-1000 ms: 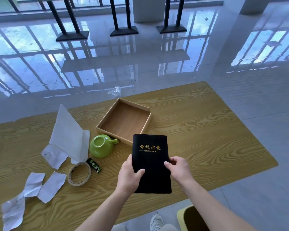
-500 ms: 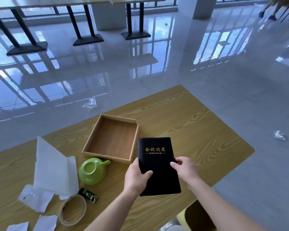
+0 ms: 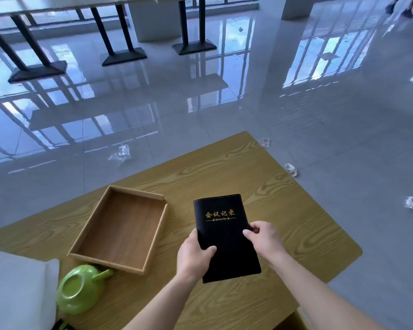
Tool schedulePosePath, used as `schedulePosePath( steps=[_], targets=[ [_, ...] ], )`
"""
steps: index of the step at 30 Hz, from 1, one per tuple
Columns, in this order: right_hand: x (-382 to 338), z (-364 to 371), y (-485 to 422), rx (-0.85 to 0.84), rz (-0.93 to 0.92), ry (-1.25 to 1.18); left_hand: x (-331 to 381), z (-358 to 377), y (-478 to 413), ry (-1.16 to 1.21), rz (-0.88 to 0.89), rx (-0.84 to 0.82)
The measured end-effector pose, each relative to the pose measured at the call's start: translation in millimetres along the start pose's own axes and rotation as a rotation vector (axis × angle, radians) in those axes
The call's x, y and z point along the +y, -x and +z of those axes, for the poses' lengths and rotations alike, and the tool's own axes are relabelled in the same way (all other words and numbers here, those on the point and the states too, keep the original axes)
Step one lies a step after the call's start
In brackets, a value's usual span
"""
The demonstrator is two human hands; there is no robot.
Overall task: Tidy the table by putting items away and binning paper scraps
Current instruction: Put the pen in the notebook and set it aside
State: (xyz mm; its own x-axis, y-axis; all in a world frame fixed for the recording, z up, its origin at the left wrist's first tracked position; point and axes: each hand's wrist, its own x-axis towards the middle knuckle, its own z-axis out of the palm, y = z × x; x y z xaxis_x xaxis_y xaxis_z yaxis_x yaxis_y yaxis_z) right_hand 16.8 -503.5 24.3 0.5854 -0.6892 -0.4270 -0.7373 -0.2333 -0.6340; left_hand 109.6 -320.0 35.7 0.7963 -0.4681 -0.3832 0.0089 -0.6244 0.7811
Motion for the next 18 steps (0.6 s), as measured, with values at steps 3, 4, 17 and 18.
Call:
schedulePosePath(
  steps=[3,4,17,18],
  targets=[
    [8,-28,-30,0.014,0.009,0.012,24,29,-18,0.032,-0.045,-0.013],
    [11,-35,-39,0.017,0.017,0.006,31,38,-23,0.052,-0.064,-0.018],
    [28,-101,-137,0.028,0.056,0.049,104,124,-92,0.044,-0.227,-0.039],
    [30,-104,-142,0.027,0.058,0.047,107,129,-94,0.026,-0.228,-0.044]
  ],
)
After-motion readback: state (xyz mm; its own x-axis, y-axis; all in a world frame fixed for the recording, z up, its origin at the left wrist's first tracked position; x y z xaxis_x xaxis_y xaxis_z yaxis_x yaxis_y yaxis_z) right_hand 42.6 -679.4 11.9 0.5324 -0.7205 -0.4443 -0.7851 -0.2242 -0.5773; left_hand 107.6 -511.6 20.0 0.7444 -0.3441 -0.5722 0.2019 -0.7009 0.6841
